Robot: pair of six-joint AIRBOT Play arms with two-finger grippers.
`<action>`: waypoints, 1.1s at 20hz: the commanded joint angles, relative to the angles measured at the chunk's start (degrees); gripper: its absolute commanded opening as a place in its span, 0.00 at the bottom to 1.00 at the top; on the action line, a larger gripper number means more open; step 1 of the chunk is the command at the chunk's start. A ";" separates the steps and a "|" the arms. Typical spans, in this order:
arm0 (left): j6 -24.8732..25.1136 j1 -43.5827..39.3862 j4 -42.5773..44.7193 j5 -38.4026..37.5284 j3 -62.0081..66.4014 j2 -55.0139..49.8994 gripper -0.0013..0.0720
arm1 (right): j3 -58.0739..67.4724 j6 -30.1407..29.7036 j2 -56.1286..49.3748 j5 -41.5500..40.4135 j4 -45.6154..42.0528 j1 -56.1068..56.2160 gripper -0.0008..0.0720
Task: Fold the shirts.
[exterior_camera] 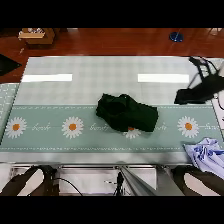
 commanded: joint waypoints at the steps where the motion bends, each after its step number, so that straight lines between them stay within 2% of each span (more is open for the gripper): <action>1: 0.02 0.04 0.20 0.00 -0.13 -0.24 0.12 | -11.26 -5.81 4.04 0.33 14.56 -15.30 0.84; 4: 0.00 0.04 0.20 -0.04 -0.22 -0.68 0.12 | -22.45 -10.12 4.59 -4.68 24.92 -19.28 0.84; 9: 0.00 0.07 0.20 -0.07 -0.22 -0.72 0.12 | -36.63 -16.74 4.57 -17.42 42.88 -19.15 0.84; 12: 0.00 0.04 0.20 -0.20 -0.22 -0.72 0.12 | -41.11 -19.21 4.57 -23.63 49.59 -19.15 0.84; 14: 0.00 0.04 0.20 -0.20 -0.22 -0.70 0.12 | -42.45 -19.82 4.28 -26.34 50.82 -17.51 0.84; 16: 0.00 0.07 0.20 -0.24 -0.22 -0.70 0.12 | -42.47 -19.93 2.62 -29.70 52.85 -13.22 0.84; 19: 0.00 0.04 0.20 -0.24 -0.22 -0.70 0.12 | -42.47 -20.39 -1.05 -36.30 61.02 -5.05 0.82; 20: 0.00 0.04 0.20 -0.22 -0.22 -0.70 0.12 | -42.45 -20.39 -2.40 -38.47 63.49 -2.64 0.75; 22: 0.00 0.04 0.20 -0.22 -0.22 -0.72 0.12 | -42.38 -20.61 -3.89 -39.76 66.90 -0.44 0.31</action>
